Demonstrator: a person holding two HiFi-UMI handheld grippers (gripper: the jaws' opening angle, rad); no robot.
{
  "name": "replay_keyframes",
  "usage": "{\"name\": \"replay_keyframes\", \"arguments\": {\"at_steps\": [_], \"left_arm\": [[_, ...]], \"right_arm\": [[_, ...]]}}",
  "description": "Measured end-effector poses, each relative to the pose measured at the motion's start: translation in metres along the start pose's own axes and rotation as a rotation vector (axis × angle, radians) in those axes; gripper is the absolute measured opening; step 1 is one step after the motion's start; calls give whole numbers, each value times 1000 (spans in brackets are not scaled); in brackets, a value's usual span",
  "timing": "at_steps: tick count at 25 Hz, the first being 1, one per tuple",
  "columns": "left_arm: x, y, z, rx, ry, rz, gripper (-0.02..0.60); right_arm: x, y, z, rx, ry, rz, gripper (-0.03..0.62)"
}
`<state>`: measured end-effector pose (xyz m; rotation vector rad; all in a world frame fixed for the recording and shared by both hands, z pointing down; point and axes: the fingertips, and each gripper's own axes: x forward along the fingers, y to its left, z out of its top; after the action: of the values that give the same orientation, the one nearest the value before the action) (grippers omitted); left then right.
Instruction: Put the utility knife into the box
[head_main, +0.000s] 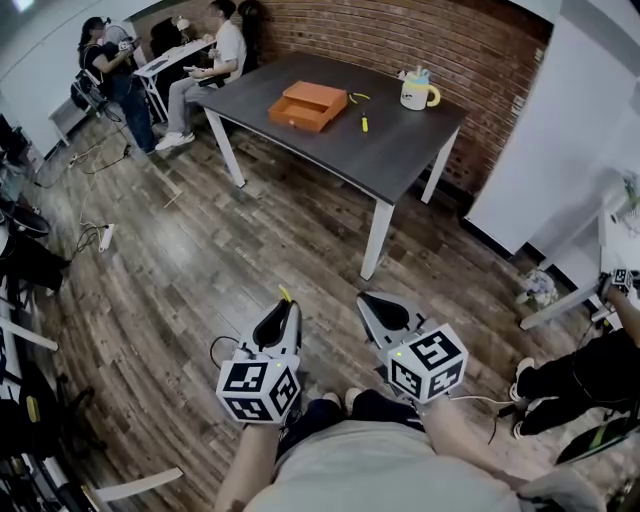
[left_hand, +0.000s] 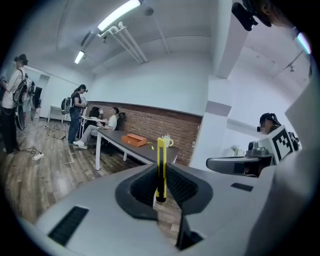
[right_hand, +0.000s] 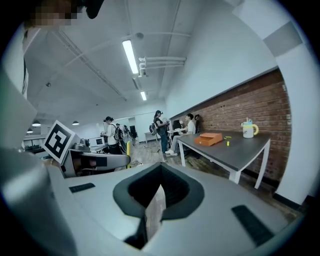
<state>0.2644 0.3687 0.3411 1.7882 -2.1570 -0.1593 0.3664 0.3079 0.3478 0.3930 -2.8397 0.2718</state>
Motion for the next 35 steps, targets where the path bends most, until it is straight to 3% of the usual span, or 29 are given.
{"name": "replay_keyframes", "arguments": {"at_steps": [6, 10, 20, 30, 35], "left_arm": [[-11, 9, 9, 14, -19, -34, 63], [-20, 17, 6, 15, -19, -34, 63], [-11, 57, 0, -48, -5, -13, 63], [51, 113, 21, -66, -11, 22, 63], [95, 156, 48, -142, -48, 49, 63]], "right_arm": [[-1, 10, 15, 64, -110, 13, 8], [-3, 16, 7, 85, -113, -5, 8], [33, 17, 17, 105, -121, 42, 6], [129, -14, 41, 135, -133, 165, 8], [194, -35, 67, 101, -102, 219, 6]]}}
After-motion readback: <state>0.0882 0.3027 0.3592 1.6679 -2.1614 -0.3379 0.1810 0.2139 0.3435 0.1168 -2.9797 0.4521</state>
